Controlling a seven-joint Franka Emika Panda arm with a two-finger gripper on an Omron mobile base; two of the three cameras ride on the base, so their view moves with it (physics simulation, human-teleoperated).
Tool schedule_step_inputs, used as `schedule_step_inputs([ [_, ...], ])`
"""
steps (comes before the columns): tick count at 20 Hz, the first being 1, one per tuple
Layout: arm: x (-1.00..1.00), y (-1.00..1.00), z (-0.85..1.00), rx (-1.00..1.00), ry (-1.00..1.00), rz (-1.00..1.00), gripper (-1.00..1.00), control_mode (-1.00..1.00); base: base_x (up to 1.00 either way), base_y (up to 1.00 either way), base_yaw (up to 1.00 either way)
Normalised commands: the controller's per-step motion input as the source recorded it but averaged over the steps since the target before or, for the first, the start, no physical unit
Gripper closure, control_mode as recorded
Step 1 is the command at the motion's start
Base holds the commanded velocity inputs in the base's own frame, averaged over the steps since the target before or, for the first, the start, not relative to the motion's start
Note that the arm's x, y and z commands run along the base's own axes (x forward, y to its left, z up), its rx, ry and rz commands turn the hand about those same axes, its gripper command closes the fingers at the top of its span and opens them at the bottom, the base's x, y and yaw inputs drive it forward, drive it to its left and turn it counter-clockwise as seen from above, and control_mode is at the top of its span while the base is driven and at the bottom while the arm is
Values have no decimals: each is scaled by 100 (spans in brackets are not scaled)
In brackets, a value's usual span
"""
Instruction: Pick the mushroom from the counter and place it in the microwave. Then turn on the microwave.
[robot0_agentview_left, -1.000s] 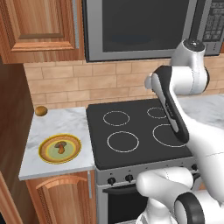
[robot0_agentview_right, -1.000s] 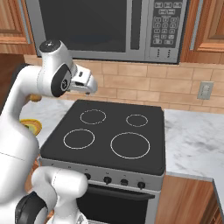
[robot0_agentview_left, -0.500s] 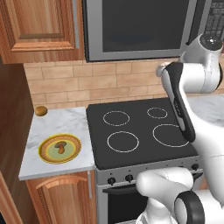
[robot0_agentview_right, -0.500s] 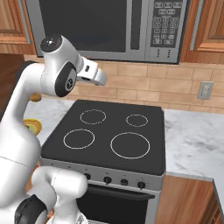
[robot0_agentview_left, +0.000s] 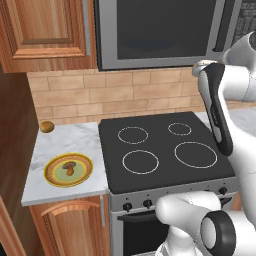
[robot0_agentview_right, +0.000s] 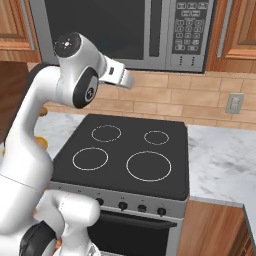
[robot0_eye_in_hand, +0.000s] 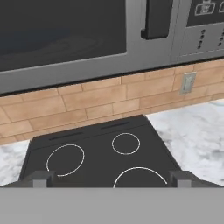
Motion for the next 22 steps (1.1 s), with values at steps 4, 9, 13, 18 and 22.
schedule_step_inputs([
  [4,0,-36,25,0,-6,0,-100,-100,0,0,0],
  [9,4,-33,18,0,-8,0,-100,-100,0,0,0],
  [13,9,-33,20,0,-11,0,-100,-100,0,0,0],
  [18,21,-31,26,0,-9,0,-100,-100,0,0,0],
  [22,31,-26,28,0,-6,0,-100,-100,0,0,0],
])
